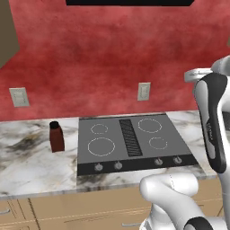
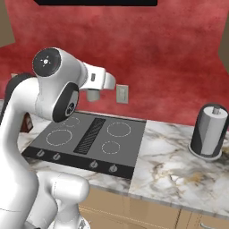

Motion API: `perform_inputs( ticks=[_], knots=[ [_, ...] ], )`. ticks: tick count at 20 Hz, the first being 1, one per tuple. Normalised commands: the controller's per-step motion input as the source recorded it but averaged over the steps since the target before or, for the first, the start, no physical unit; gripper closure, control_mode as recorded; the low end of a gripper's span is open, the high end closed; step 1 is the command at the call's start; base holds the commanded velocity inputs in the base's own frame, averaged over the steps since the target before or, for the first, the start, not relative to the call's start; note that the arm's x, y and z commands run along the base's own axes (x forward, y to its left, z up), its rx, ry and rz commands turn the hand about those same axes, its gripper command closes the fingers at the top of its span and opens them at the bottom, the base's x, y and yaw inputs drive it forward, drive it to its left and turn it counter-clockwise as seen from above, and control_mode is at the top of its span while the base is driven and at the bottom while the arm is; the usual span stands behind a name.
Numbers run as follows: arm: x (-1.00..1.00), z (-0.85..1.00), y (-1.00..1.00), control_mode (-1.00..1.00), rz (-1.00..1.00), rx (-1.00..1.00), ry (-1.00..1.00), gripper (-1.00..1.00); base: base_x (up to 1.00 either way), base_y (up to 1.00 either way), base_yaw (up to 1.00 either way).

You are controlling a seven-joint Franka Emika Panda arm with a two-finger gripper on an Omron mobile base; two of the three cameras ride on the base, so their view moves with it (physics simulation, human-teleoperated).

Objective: Collect the paprika, ketchup, and shaker from the cabinet and place them next to the stove.

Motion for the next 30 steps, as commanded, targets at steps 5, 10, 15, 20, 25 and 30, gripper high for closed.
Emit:
perform_inputs(
  ticks=[5,10,15,20,25,30],
  knots=[
    [0.25,-0.05,-0.11,-1.00,0.04,0.00,0.00,1.00,0.40,-0.10,0.00],
    [0.40,-0.22,-0.45,-1.00,0.13,0.00,-0.03,1.00,0.00,0.00,0.00],
    [0.18,-0.39,-0.52,-1.00,0.08,-0.01,0.00,1.00,0.00,0.00,0.00],
    [0.12,-0.53,-0.39,-1.00,0.01,-0.05,0.05,1.00,0.00,0.00,0.00],
    [0.12,-0.62,-0.29,-1.00,0.00,-0.04,0.01,1.00,0.00,0.00,0.00],
    [0.23,-0.58,-0.29,-1.00,0.06,-0.01,0.00,1.00,0.00,0.00,0.00]
  ],
)
